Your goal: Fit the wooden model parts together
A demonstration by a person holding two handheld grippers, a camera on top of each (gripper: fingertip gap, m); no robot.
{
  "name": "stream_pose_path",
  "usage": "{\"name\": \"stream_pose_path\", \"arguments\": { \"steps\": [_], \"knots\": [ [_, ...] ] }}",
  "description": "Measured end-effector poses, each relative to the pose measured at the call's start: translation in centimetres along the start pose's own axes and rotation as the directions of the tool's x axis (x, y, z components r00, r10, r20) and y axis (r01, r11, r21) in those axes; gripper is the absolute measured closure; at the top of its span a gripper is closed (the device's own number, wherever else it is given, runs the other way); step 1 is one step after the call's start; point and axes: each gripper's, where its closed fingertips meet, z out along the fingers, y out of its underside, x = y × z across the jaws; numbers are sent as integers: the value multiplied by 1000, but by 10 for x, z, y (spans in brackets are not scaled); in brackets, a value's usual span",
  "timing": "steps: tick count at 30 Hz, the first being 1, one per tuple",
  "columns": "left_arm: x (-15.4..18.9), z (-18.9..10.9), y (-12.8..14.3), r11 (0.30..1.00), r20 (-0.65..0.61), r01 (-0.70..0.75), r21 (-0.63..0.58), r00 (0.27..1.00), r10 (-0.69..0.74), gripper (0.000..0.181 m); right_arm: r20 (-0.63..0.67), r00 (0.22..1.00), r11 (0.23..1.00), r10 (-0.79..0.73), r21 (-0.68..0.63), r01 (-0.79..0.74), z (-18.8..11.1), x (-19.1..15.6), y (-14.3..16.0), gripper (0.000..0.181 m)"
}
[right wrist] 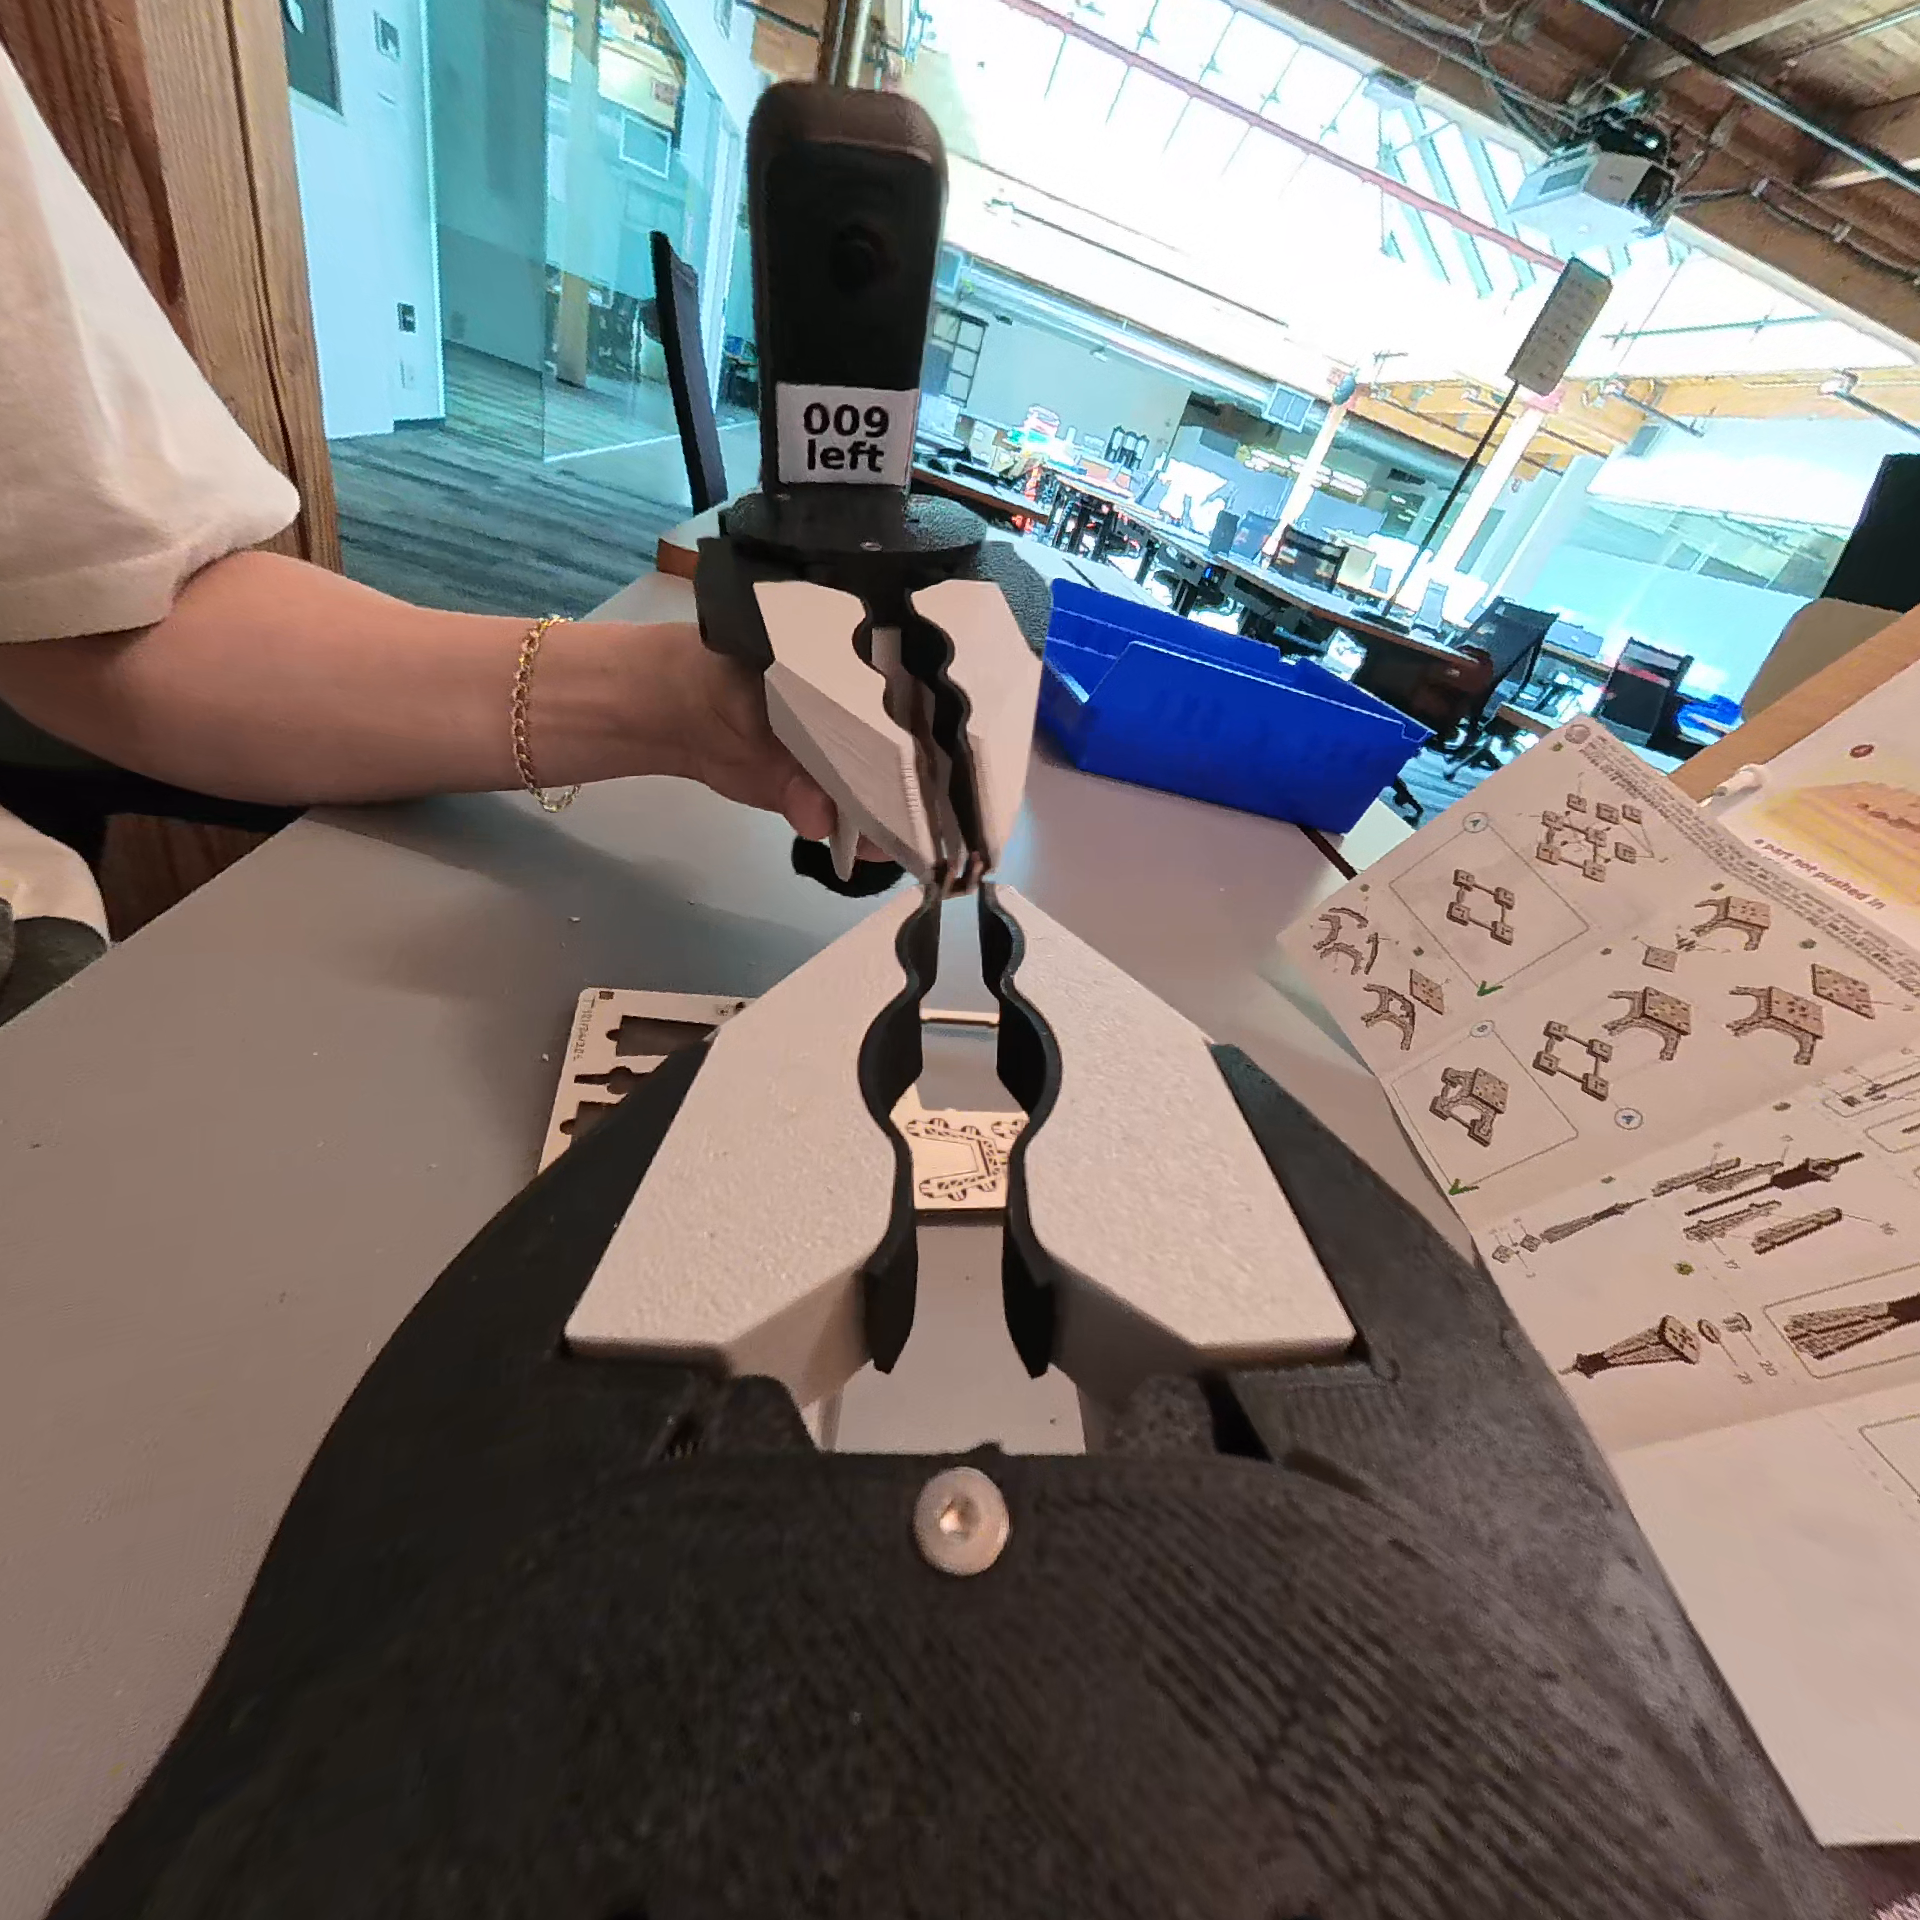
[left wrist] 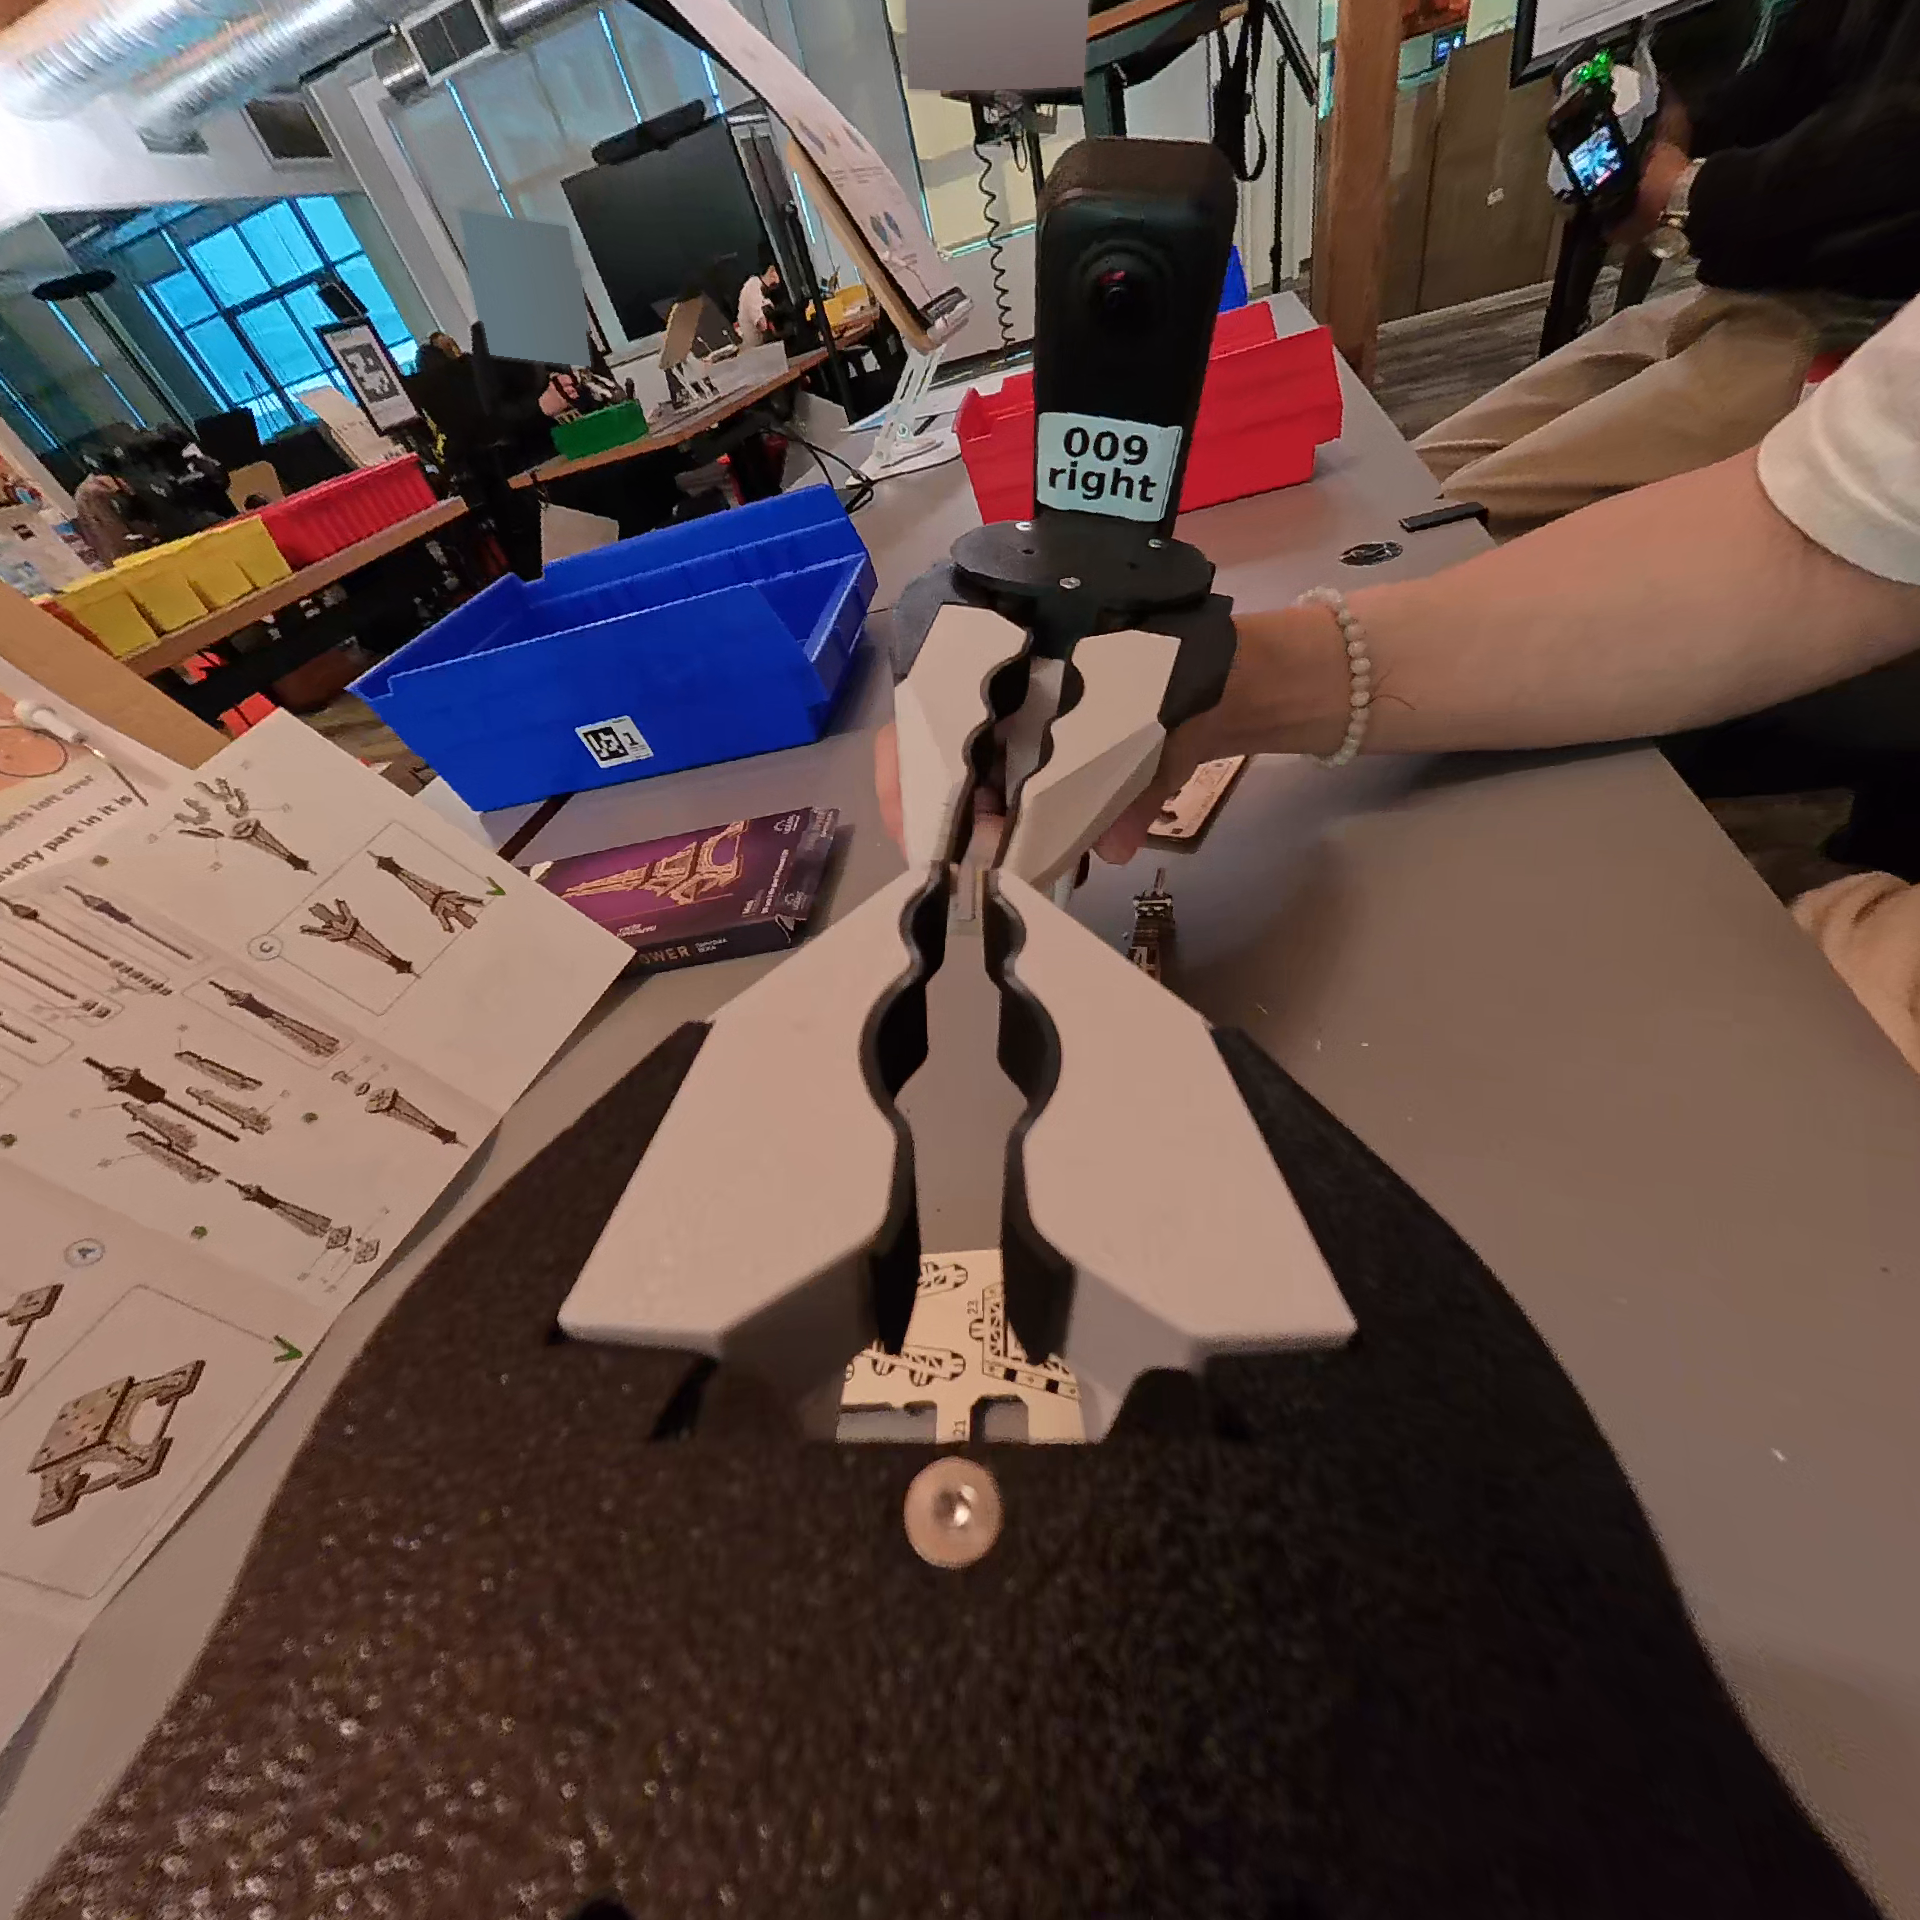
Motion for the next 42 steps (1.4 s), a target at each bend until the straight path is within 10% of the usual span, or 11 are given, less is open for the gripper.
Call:
{"name": "stream_pose_path", "arguments": {
  "steps": [10, 20, 42],
  "knots": [
    [2, 3, 18, 982, 5, -127, -141, 992, 129, 177, 25, 999, 998, -43, -49, 44, 0, -5, 6, 165],
    [-17, 5, 16, 904, 176, -348, -248, 902, 395, 177, 8, 886, 886, 464, 21, -464, -1, 21, 6, 181],
    [-23, 6, 23, 793, 192, -488, -364, 794, 576, 177, 5, 833, 831, 554, -59, -552, 1, 18, 18, 177]
  ]
}}
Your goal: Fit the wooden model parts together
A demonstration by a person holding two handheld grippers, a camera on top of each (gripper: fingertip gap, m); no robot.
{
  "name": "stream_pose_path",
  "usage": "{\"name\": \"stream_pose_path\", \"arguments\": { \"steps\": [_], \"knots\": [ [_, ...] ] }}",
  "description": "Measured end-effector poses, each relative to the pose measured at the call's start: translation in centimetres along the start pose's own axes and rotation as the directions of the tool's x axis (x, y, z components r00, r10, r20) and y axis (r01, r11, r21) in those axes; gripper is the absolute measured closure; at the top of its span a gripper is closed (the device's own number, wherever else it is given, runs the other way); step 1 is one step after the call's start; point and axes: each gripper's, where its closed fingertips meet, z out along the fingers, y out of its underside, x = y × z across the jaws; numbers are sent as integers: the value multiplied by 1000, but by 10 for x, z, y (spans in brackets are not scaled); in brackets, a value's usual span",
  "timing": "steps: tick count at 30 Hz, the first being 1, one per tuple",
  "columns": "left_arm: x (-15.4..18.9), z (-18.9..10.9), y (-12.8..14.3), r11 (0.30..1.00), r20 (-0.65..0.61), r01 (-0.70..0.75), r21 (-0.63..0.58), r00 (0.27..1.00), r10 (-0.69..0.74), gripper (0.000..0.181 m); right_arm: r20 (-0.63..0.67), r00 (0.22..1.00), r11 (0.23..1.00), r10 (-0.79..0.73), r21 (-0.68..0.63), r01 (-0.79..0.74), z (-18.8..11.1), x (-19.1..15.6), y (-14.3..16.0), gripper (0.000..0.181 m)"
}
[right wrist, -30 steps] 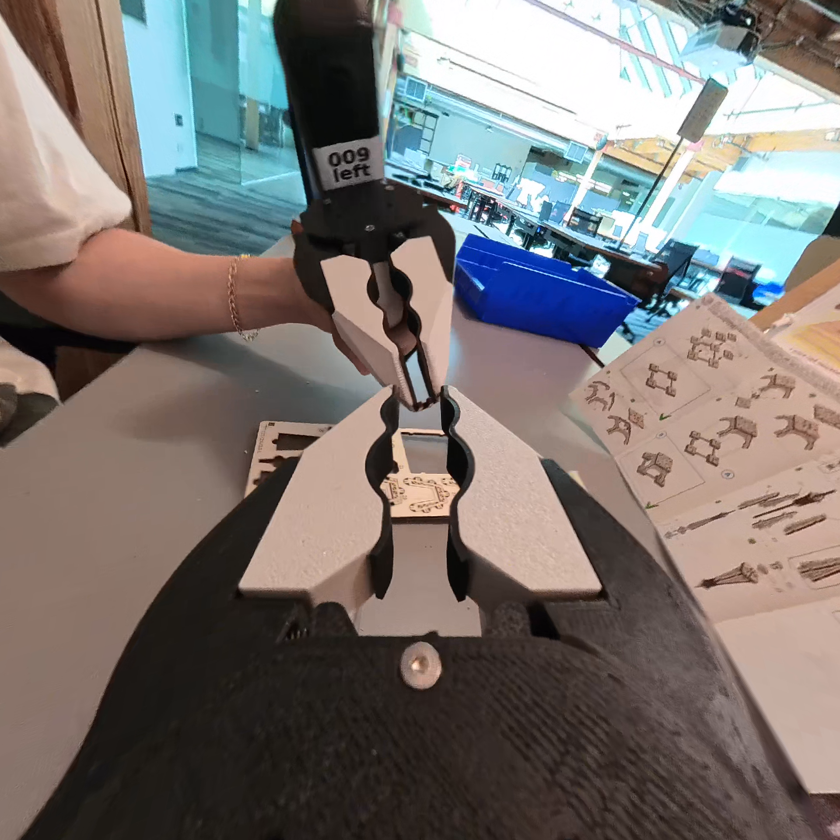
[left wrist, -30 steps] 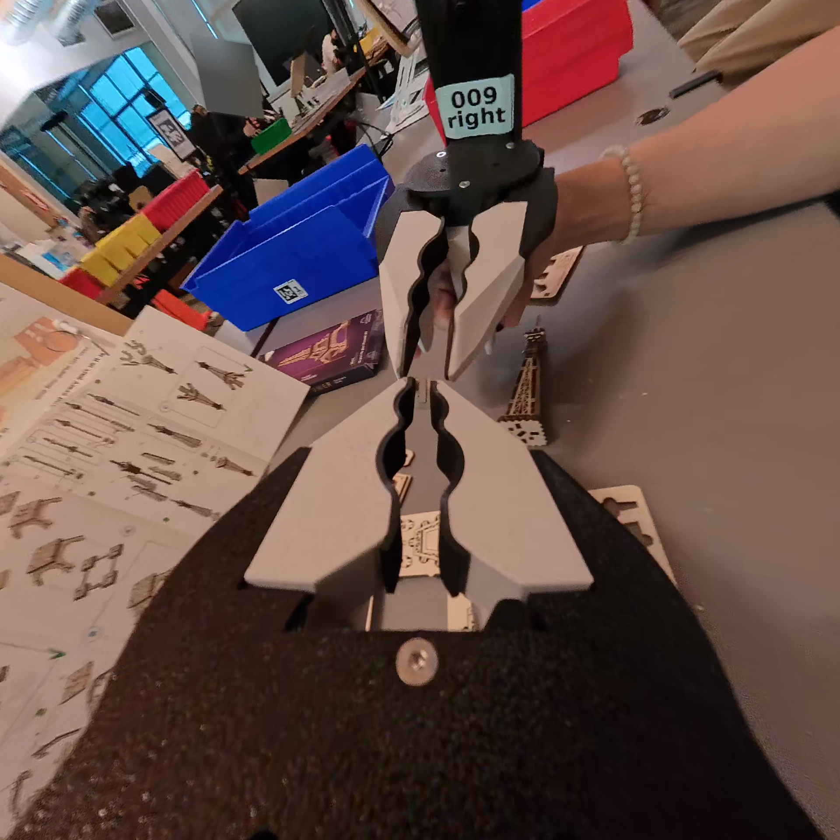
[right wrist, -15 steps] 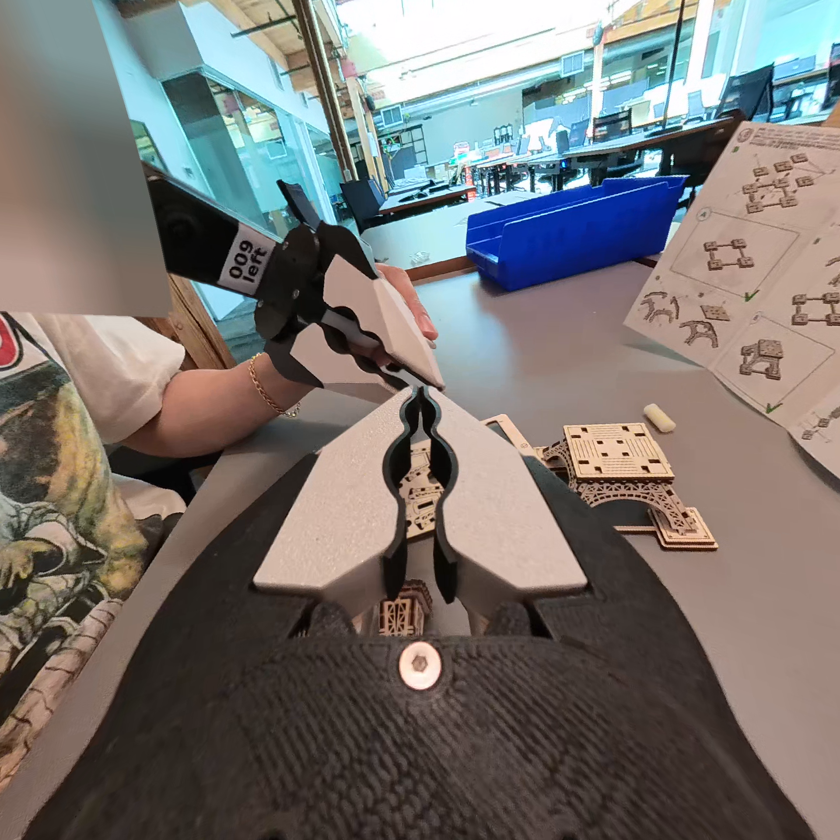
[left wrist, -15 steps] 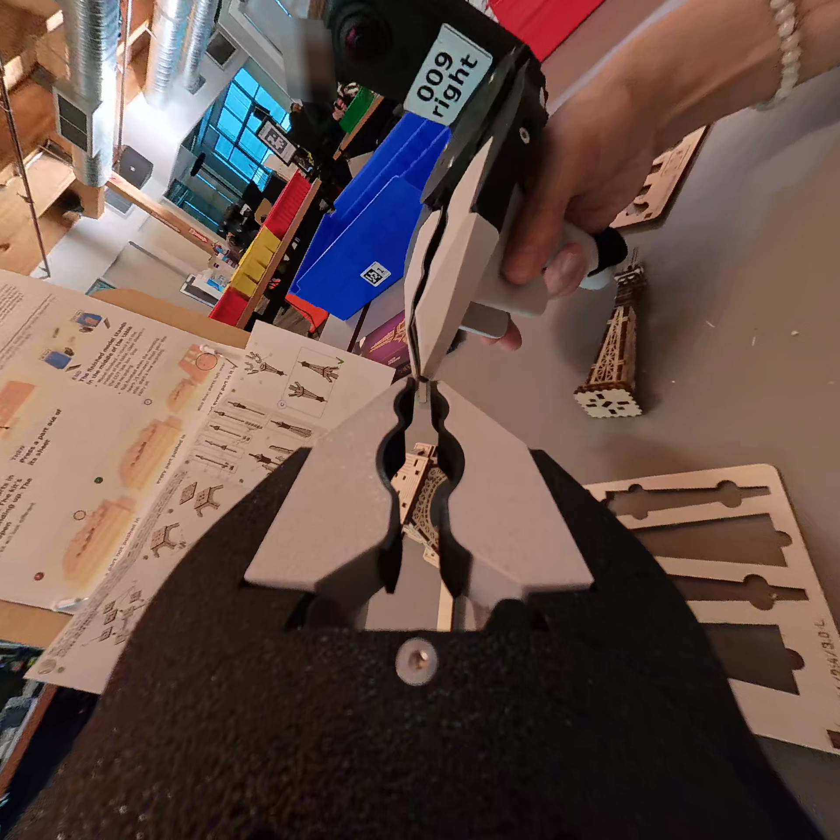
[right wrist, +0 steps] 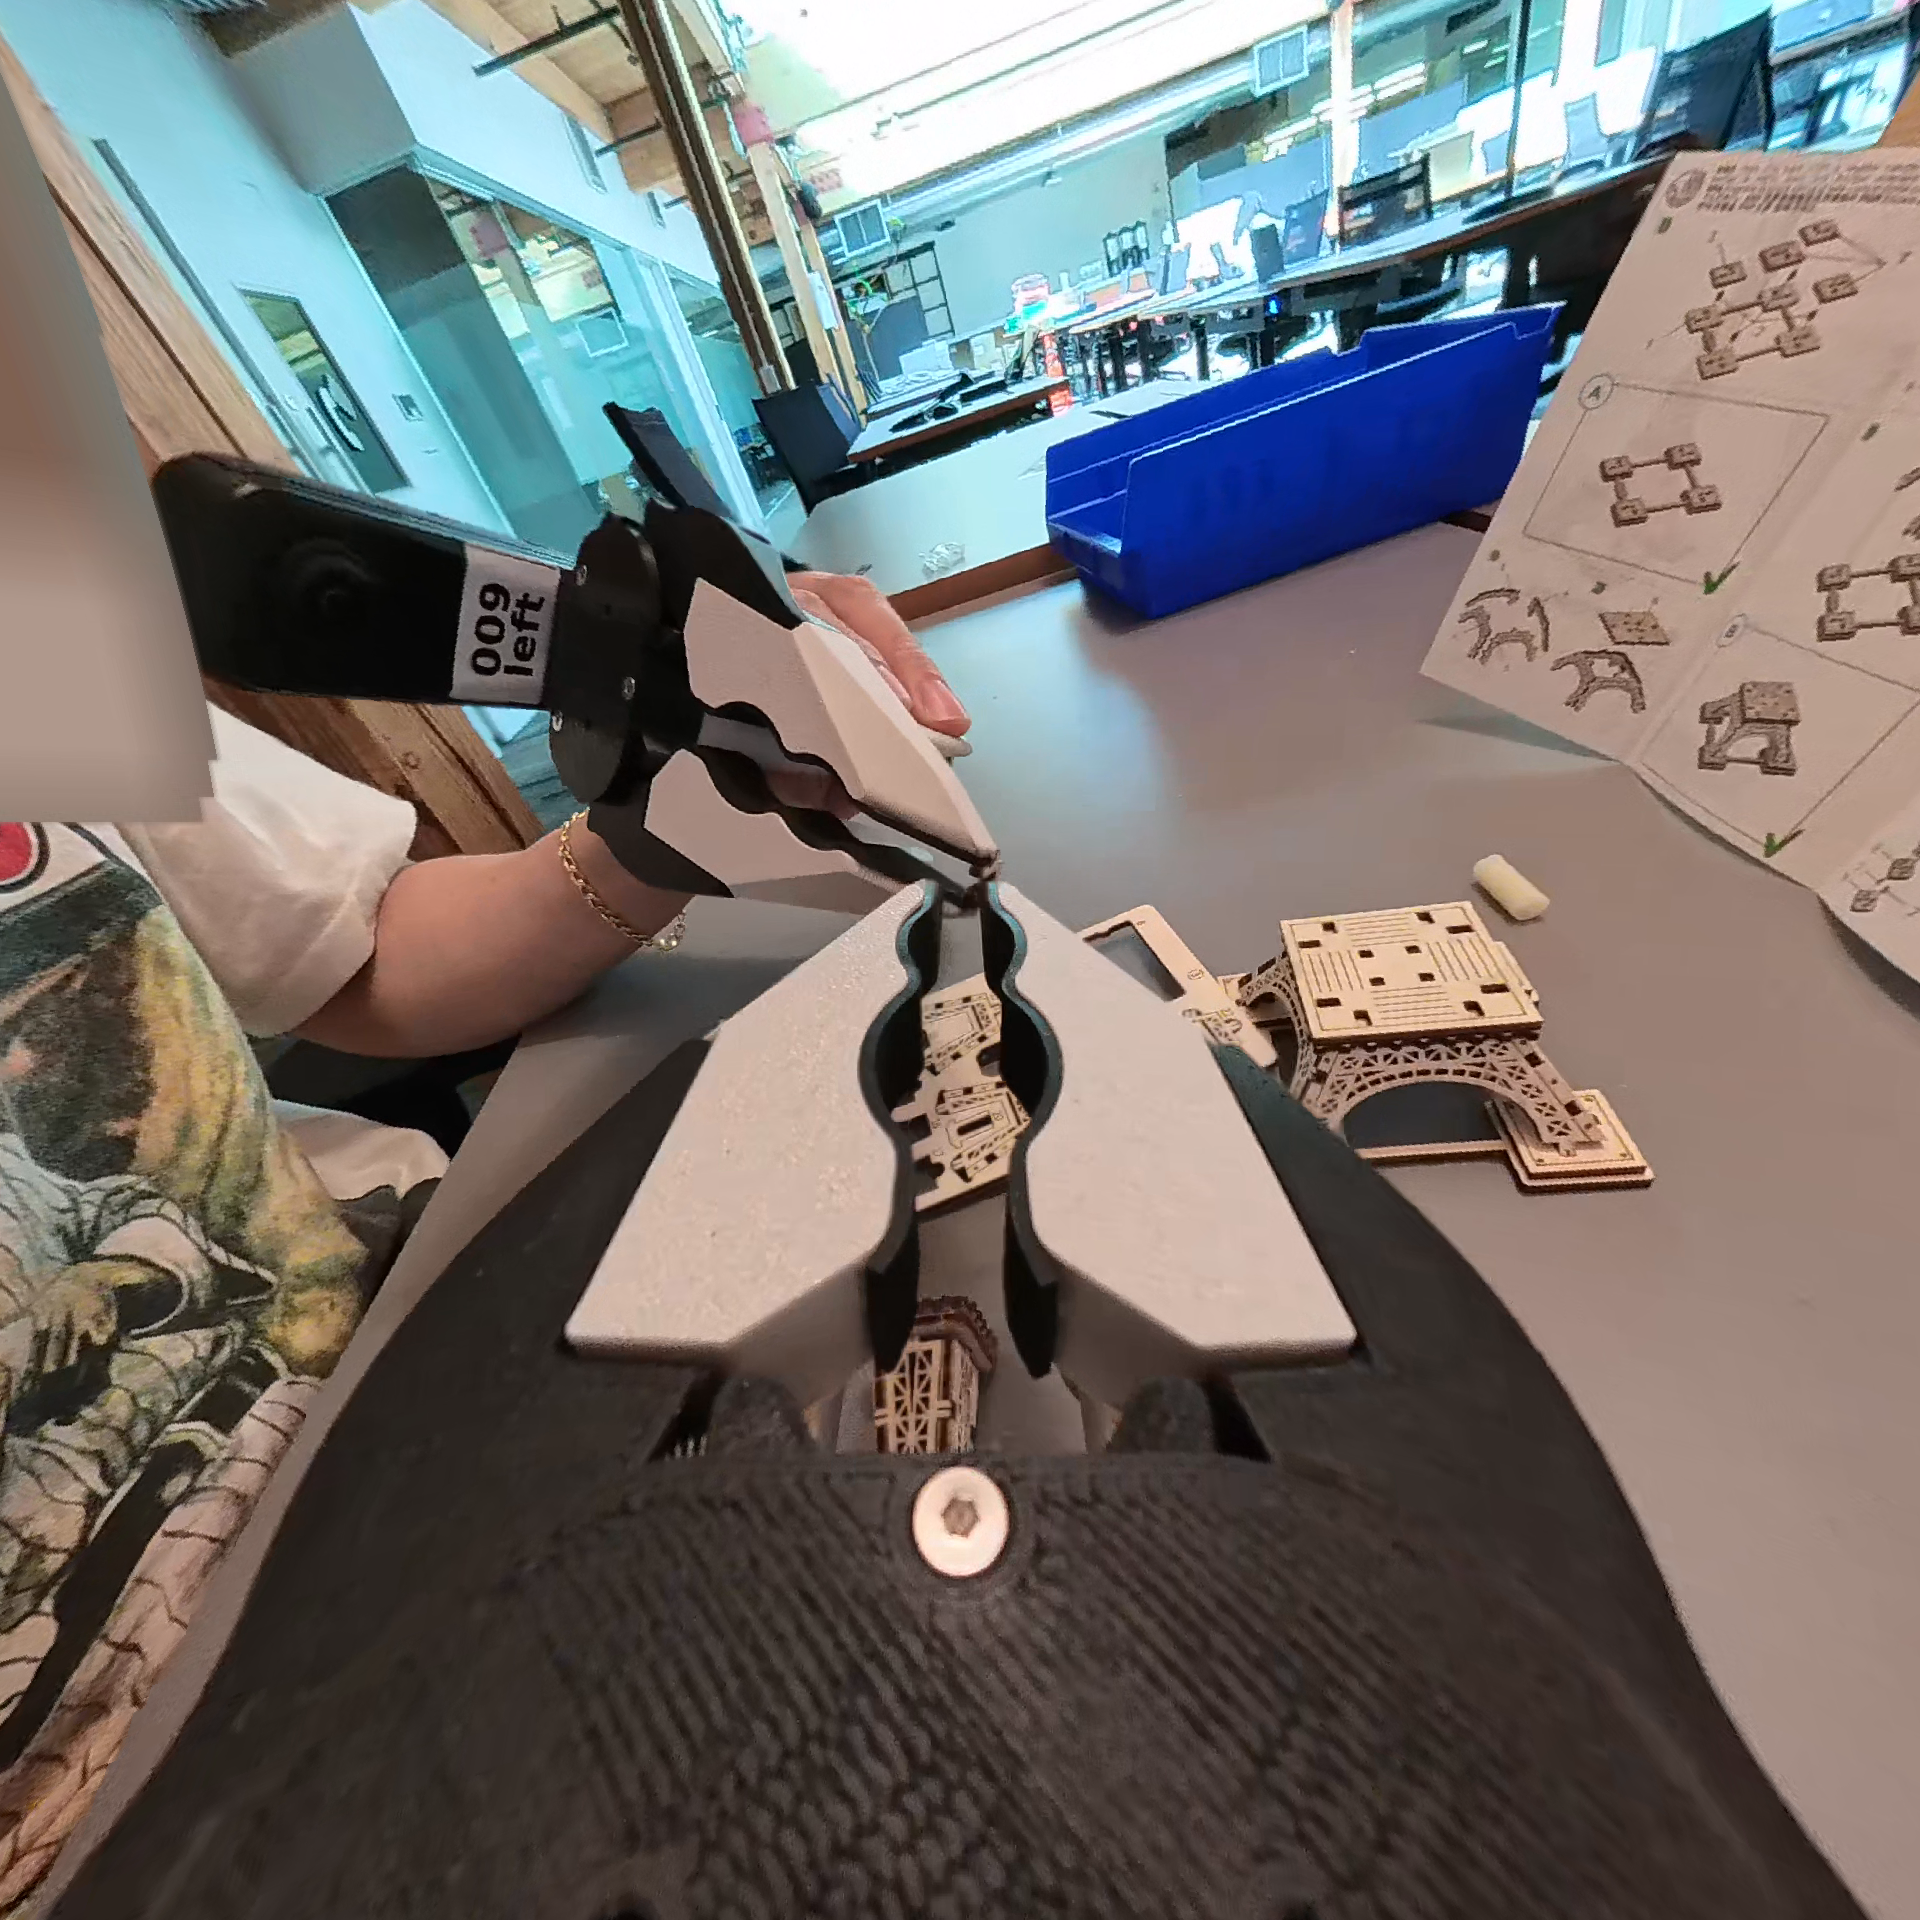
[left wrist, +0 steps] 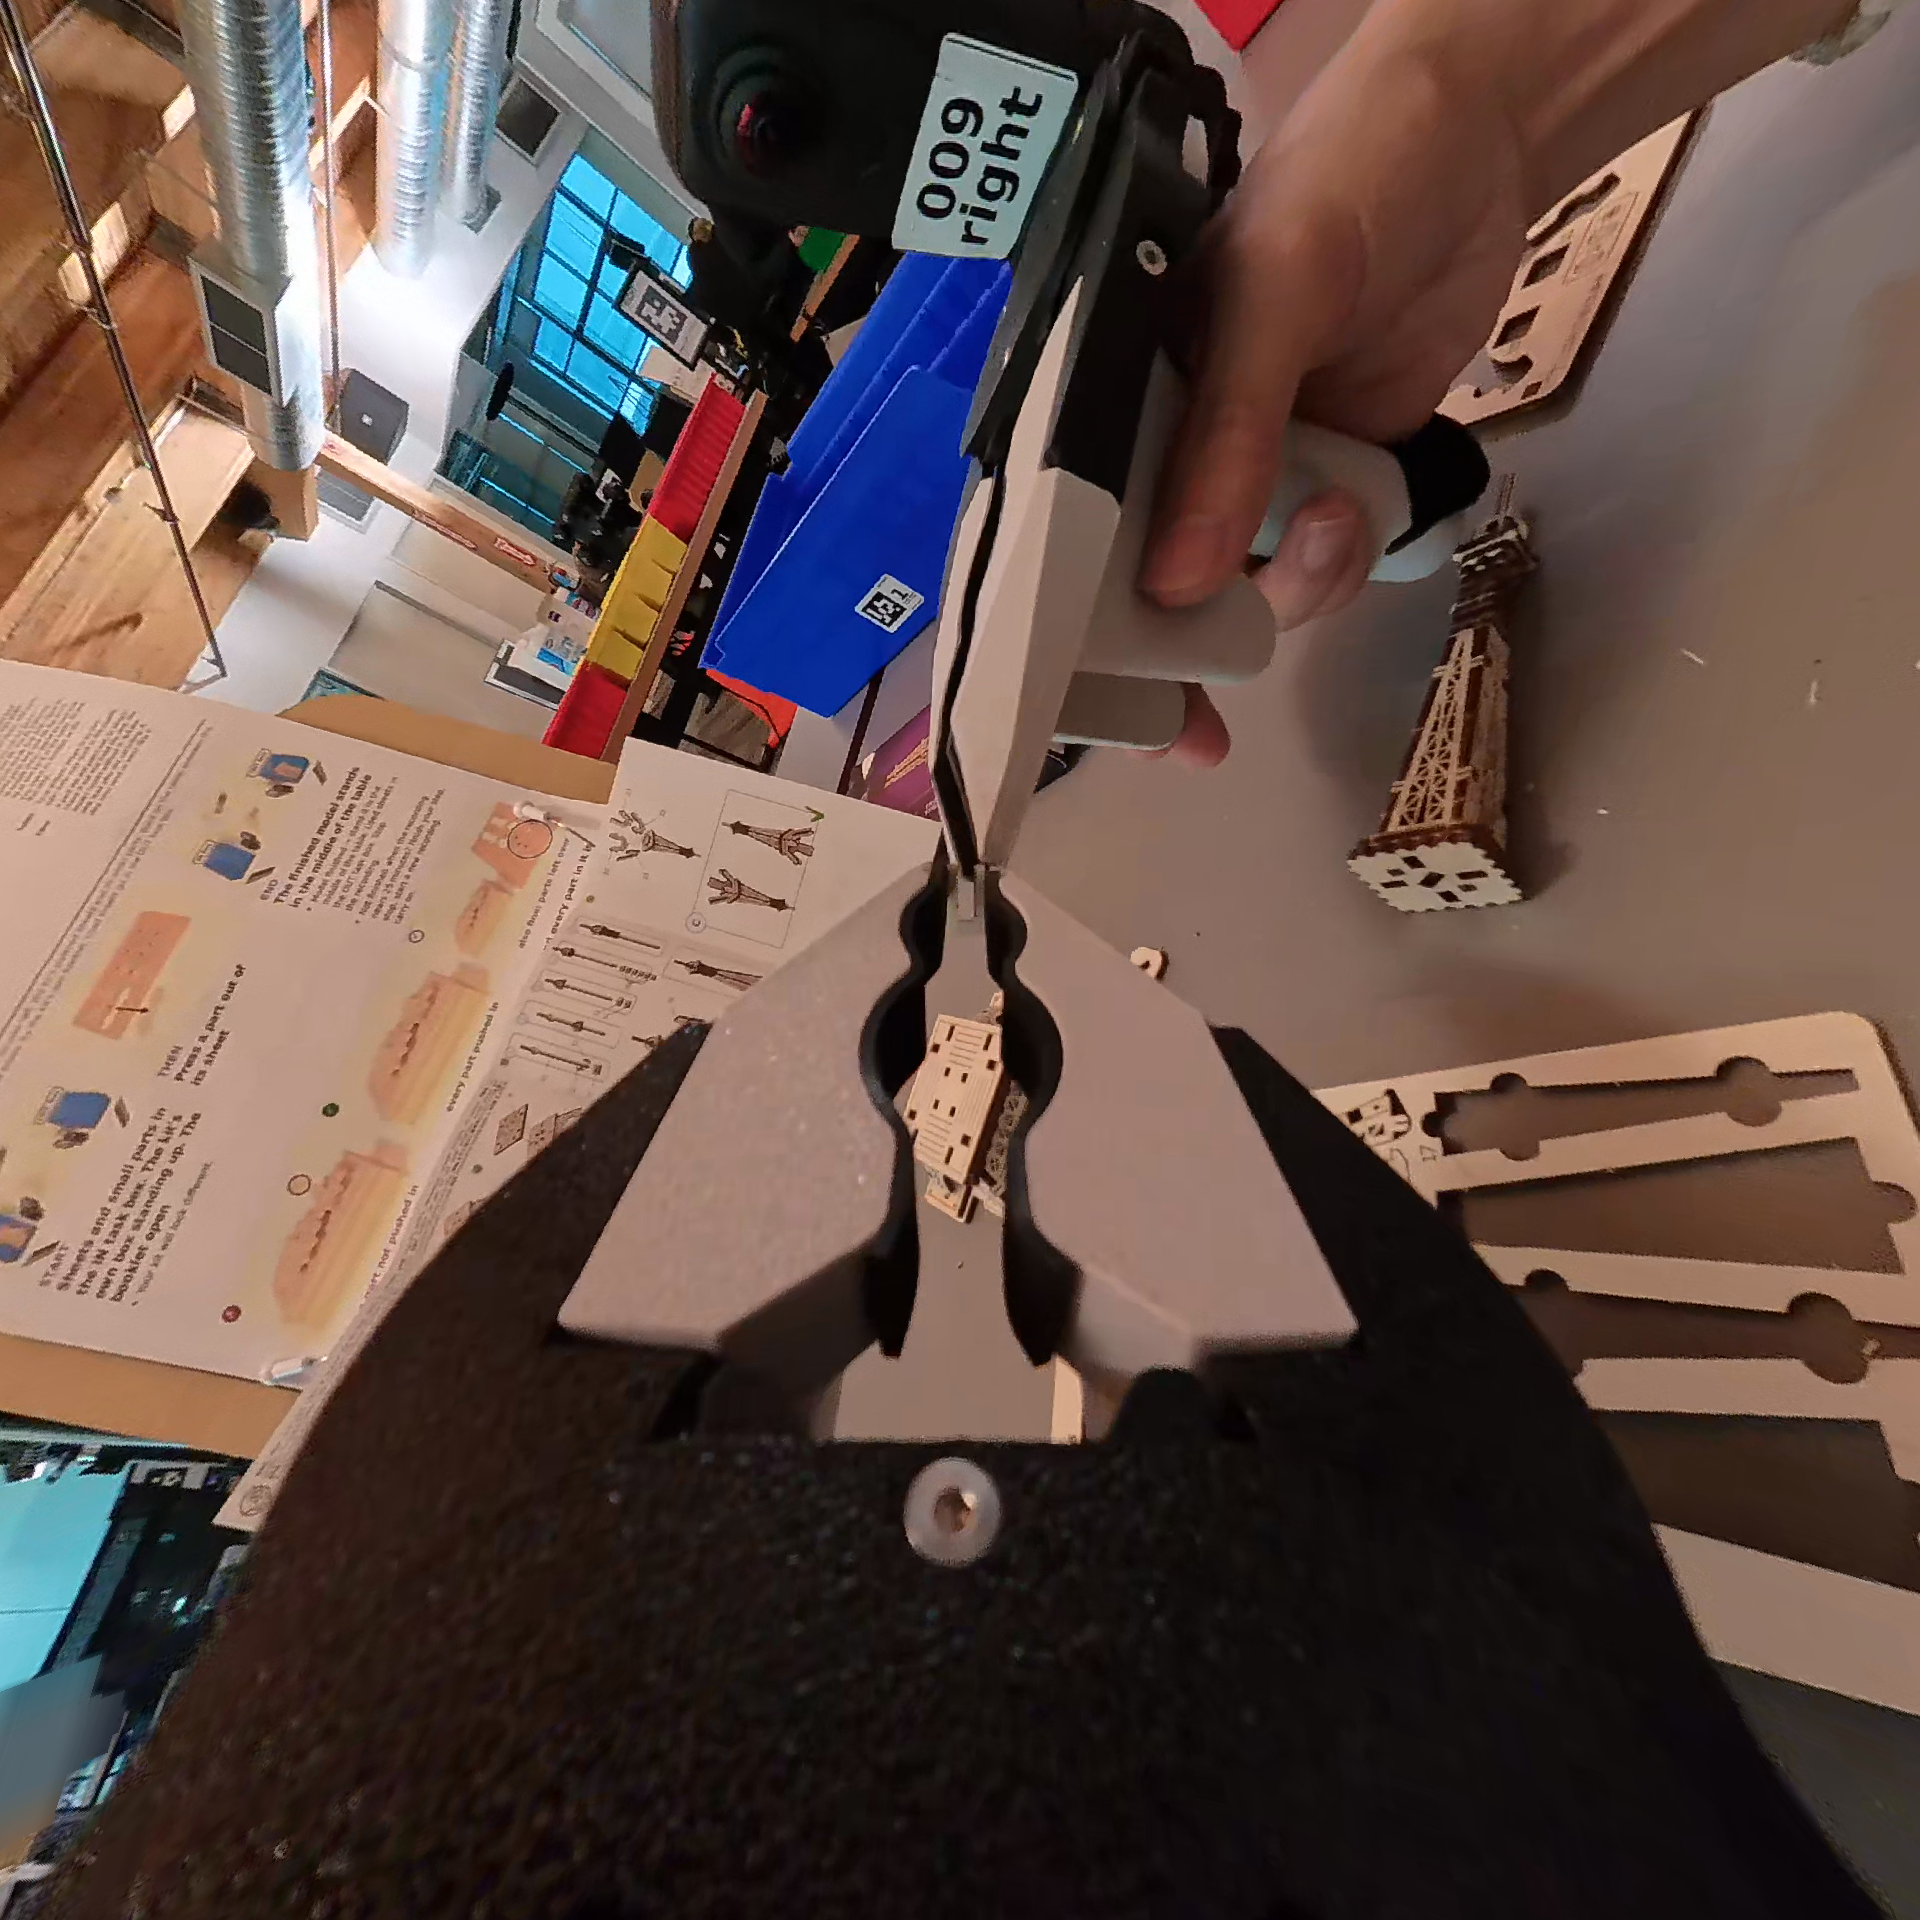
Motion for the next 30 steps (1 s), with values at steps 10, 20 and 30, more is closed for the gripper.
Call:
{"name": "stream_pose_path", "arguments": {
  "steps": [10, 20, 30],
  "knots": [
    [0, 0, -2, 998, 27, -67, 4, 997, 67, 177, 32, 997, 997, 75, 13, -75, -1, 0, -1, 181],
    [-10, -7, -14, 994, 63, 18, 110, 998, -26, 171, 111, 979, 981, 171, 67, -179, -9, -4, -11, 180],
    [-15, -17, -26, 955, 14, 157, 251, 986, -165, 161, 275, 918, 935, 285, 130, -329, -11, -20, -26, 181]
  ]
}}
